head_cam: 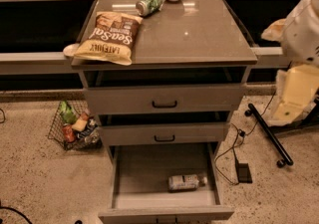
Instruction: Pick blue plastic bottle from bottom drawer and place on counter
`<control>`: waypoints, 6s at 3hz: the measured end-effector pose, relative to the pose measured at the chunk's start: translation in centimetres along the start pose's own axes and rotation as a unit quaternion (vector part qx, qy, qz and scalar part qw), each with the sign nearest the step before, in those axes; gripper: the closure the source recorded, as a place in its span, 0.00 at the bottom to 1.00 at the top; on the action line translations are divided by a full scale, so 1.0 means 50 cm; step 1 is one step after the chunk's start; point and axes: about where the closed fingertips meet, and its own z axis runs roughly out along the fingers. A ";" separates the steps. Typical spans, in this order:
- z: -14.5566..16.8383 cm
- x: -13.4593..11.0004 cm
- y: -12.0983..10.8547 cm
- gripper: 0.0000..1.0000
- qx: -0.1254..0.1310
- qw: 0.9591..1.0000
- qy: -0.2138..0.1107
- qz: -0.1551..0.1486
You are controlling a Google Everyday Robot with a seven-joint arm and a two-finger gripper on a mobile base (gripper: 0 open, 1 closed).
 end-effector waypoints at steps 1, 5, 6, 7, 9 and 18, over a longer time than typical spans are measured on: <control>0.118 -0.014 0.042 0.00 -0.035 0.998 -0.025 -0.046; 0.359 -0.019 0.124 0.00 -0.115 0.985 -0.115 -0.049; 0.458 0.018 0.130 0.00 -0.115 0.983 -0.140 -0.044; 0.575 0.042 0.114 0.00 -0.099 0.979 -0.171 -0.053; 0.767 0.050 0.107 0.00 -0.102 0.967 -0.228 -0.057; 1.421 0.161 0.139 0.00 -0.136 0.970 -0.197 -0.049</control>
Offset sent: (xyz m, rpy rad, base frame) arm -0.0068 0.0538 -0.1910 0.2118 0.1785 0.2426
